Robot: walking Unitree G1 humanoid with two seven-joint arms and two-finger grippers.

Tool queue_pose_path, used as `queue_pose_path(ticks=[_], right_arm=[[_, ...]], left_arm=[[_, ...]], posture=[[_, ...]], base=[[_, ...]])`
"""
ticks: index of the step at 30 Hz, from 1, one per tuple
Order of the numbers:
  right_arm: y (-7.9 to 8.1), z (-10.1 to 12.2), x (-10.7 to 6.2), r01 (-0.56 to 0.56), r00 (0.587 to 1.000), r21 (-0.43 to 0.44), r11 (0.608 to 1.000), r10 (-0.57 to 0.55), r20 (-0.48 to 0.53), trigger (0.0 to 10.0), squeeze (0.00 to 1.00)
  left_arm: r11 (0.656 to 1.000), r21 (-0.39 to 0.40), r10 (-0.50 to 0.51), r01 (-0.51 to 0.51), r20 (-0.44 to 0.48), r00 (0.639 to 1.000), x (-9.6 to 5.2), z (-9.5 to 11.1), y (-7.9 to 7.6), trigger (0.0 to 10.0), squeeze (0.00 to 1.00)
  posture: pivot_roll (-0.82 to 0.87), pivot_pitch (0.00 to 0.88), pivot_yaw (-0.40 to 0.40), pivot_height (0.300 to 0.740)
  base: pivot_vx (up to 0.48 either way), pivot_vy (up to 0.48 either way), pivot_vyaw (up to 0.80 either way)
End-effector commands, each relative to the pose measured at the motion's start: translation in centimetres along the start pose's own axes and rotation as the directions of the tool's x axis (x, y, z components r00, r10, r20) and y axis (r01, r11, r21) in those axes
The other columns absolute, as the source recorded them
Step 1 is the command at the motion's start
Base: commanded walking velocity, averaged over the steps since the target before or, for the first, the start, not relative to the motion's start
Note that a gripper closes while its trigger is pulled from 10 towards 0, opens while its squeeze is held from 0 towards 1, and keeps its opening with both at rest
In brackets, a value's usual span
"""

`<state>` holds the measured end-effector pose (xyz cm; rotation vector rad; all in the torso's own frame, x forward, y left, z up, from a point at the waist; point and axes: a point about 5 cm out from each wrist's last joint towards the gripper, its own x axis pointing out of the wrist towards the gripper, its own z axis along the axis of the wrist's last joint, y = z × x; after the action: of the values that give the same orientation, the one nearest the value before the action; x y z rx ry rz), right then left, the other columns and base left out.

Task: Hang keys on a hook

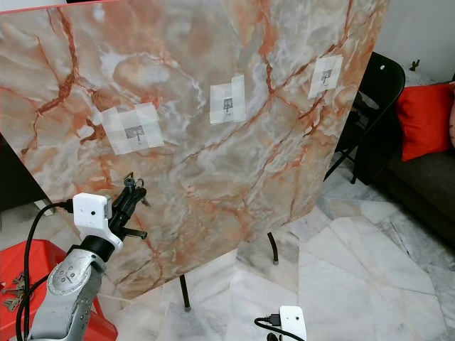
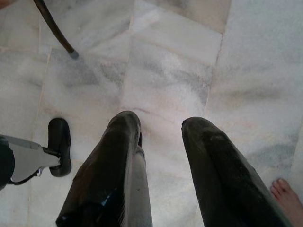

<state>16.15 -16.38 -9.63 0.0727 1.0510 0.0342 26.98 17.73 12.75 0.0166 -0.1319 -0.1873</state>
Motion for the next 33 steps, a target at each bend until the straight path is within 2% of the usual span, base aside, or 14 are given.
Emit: queue_pose_path(ticks=[1,7,17,23,33], right_arm=[[0.0,0.2,0.0,0.003,1.000,0.002,1.000,-0.003,0.009,10.0,0.00],[0.0,0.1,0.0,0.000,1.000,-0.001,1.000,0.000,0.008,10.0,0.00],[0.0,0.2,0.0,-0.002,1.000,-0.009,1.000,0.002,0.009,10.0,0.00],[0.0,0.2,0.0,-0.001,1.000,-0.005,1.000,0.001,0.008,10.0,0.00],[0.1,0.1,0.0,-0.002,1.000,0.001,1.000,0.002,0.008,10.0,0.00]], left_arm=[[1.000,0.013,-0.005,0.005,0.028,1.000,0.1,0.5,0.0,10.0,0.00],[1.000,0.016,0.012,-0.013,0.030,0.999,0.1,0.5,0.4,10.0,0.00],[1.000,0.014,-0.007,0.007,0.034,0.999,0.2,0.6,0.0,10.0,0.00],[0.998,0.011,-0.060,0.060,0.011,0.998,-0.4,0.3,-0.4,10.0,0.00],[0.999,0.014,-0.053,0.053,0.019,0.998,-0.9,0.7,0.1,10.0,0.00]], posture=[[0.08,0.000,-0.064,0.740],[0.08,0.000,-0.061,0.740],[0.08,0.000,-0.064,0.740],[0.08,0.004,-0.064,0.740],[0.08,0.007,-0.061,0.740]], base=[[0.274,0.000,0.00],[0.280,0.000,0.00],[0.302,0.000,0.00],[0.000,0.000,0.00],[0.000,0.000,0.00]])
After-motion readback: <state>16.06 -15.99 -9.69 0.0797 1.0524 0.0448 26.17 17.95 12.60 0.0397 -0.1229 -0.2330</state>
